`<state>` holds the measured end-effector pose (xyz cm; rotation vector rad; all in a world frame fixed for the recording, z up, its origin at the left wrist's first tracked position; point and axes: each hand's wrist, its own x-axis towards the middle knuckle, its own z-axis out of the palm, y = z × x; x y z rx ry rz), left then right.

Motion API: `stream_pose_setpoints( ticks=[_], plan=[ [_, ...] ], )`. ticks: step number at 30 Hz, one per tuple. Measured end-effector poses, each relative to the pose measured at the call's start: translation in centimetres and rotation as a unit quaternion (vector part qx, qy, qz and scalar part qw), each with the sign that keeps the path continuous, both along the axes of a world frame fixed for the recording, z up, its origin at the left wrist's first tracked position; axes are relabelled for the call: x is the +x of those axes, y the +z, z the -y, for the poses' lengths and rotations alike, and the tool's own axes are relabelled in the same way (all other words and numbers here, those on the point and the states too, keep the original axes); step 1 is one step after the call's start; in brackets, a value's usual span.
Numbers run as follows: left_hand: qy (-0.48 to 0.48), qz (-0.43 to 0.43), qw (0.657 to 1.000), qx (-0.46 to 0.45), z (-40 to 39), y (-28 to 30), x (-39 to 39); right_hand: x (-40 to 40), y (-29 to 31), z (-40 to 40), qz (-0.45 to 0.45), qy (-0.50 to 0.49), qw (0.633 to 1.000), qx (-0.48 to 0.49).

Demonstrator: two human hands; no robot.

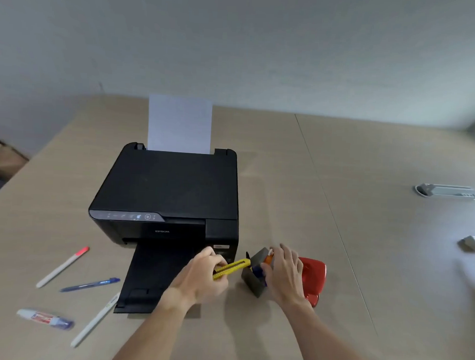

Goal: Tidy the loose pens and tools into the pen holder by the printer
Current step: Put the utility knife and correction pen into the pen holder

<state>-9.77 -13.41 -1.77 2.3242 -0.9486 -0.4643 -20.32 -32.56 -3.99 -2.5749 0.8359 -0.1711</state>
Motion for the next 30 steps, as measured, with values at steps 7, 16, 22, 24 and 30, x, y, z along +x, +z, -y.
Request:
stream_pose_setpoints(
  ticks=[7,16,22,24,30],
  plan=[
    [-0.065,0.055,0.996,-0.032,2.3,1.6,0.5,-0.9,-0.1,-0.1,0.058,-0.069,0.996,0.004],
    [-0.061,0.019,0.996,-0.065,7.3,2.0,0.0,-4.3,-1.1,0.1,0.085,-0.147,0.985,0.030],
    [-0.051,-0.016,0.994,-0.092,7.9,1.1,-0.8,-6.3,-2.5,0.6,-0.007,-0.135,0.990,0.049],
    [-0.048,-0.016,0.994,-0.096,6.9,0.8,-0.9,-6.6,-3.2,0.1,-0.038,-0.133,0.987,0.086],
    [-0.011,0.015,1.000,-0.012,1.3,-1.3,0.1,-5.5,-3.7,-3.0,-0.138,-0.049,0.980,0.131]
  ],
)
